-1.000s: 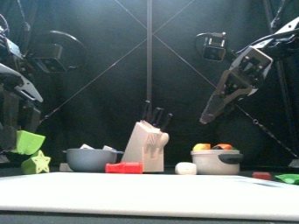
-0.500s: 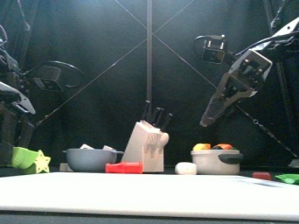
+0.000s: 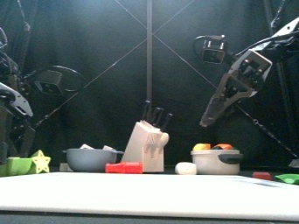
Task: Drop starfruit bottom left of cutting board
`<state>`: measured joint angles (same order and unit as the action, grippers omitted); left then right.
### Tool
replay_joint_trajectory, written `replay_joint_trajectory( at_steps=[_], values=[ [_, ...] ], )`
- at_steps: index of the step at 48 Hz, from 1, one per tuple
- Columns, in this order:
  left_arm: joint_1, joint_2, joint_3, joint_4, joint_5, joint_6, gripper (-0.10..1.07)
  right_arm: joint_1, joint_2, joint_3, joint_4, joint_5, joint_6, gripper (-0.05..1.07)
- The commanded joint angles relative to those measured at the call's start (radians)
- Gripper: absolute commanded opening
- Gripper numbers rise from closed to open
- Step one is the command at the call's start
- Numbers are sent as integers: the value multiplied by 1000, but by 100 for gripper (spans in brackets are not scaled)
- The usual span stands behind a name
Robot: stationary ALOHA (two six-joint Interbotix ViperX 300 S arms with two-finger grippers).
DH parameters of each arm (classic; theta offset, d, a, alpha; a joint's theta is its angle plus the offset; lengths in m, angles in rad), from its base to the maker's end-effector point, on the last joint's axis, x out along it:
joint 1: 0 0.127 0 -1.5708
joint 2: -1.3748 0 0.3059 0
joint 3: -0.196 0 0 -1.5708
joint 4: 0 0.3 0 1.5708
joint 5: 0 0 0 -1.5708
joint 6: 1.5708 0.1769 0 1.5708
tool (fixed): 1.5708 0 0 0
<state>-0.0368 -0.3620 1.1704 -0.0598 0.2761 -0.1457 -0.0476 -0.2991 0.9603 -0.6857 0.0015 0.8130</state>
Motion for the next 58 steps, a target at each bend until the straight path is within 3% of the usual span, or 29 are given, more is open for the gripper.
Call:
replay_joint_trajectory(
  at_steps=[1, 27, 58],
  values=[
    [3, -12, -25, -2, -2, 2, 98, -5, -11, -21, 0, -3, -3, 88],
    [-8, -169, -31, -3, 5, 2, 98, -5, -6, -21, 8, -5, 3, 88],
    [-29, -181, -28, -14, 6, 5, 98, -5, -3, -23, 6, -3, 2, 88]
  ],
)
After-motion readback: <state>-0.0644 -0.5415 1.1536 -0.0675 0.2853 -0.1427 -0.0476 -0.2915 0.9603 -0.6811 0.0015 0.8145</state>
